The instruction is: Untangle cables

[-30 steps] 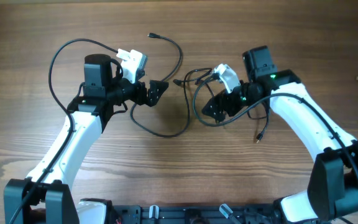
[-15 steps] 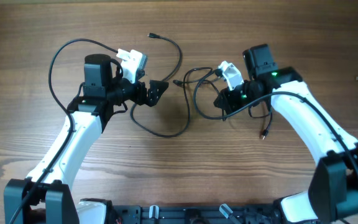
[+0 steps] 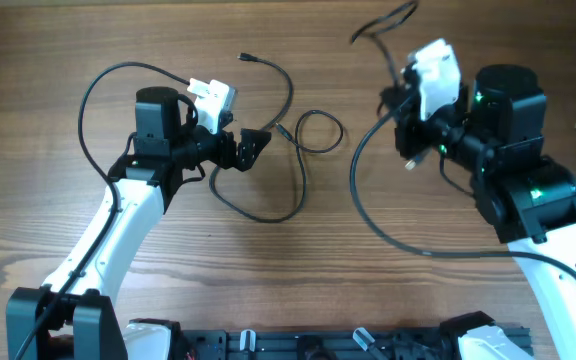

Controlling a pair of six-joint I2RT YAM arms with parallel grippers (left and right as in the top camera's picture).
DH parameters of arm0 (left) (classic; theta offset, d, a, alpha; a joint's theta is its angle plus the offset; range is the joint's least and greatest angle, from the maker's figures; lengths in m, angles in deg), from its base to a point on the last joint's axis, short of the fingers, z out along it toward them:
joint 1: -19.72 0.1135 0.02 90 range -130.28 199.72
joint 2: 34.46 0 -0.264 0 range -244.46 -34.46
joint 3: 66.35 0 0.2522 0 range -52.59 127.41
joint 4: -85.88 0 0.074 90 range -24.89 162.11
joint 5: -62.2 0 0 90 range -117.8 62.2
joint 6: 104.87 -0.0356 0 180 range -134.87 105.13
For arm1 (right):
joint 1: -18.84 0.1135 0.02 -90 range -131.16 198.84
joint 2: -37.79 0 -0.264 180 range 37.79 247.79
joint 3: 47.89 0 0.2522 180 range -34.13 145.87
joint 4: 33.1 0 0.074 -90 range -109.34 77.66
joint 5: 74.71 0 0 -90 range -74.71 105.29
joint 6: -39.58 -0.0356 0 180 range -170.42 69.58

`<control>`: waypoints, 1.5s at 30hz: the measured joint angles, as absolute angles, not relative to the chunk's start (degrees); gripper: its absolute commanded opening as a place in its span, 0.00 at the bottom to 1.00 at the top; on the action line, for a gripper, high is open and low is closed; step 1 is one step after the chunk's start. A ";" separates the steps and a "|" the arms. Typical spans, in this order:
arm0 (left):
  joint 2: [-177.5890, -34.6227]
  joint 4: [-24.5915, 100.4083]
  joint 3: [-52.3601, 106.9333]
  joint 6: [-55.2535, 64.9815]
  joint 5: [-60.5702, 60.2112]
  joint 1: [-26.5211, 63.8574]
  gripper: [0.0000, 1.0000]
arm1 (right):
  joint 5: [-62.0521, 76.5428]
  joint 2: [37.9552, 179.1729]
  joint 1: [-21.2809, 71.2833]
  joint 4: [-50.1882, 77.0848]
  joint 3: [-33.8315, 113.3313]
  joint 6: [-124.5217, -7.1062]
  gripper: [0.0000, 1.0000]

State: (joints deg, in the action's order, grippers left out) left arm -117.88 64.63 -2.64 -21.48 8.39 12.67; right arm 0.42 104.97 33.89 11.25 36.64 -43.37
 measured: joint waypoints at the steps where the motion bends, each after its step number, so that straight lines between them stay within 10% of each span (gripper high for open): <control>1: -117.88 64.67 -2.64 -21.48 8.41 12.67 1.00 | 2.54 105.52 33.62 8.74 36.64 -43.56 0.04; 25: -117.88 64.28 -2.64 -21.51 8.04 12.69 1.00 | 10.47 148.64 1.23 -42.10 36.92 -59.41 0.05; 27: -117.88 63.32 -2.64 -21.48 8.04 12.67 1.00 | 10.69 151.48 -0.47 -40.05 36.92 -60.92 0.55; 28: -117.88 63.16 -2.64 -21.48 8.04 12.67 1.00 | 10.69 152.11 -1.11 -38.91 36.92 -61.42 1.00; 45: -117.88 64.65 -2.64 -21.51 8.04 12.67 1.00 | 0.04 135.22 -3.27 -9.91 37.01 -59.17 1.00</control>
State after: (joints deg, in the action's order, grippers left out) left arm -117.88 64.65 -2.64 -21.51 8.04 12.67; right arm 0.04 135.22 -3.27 -9.91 37.01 -59.17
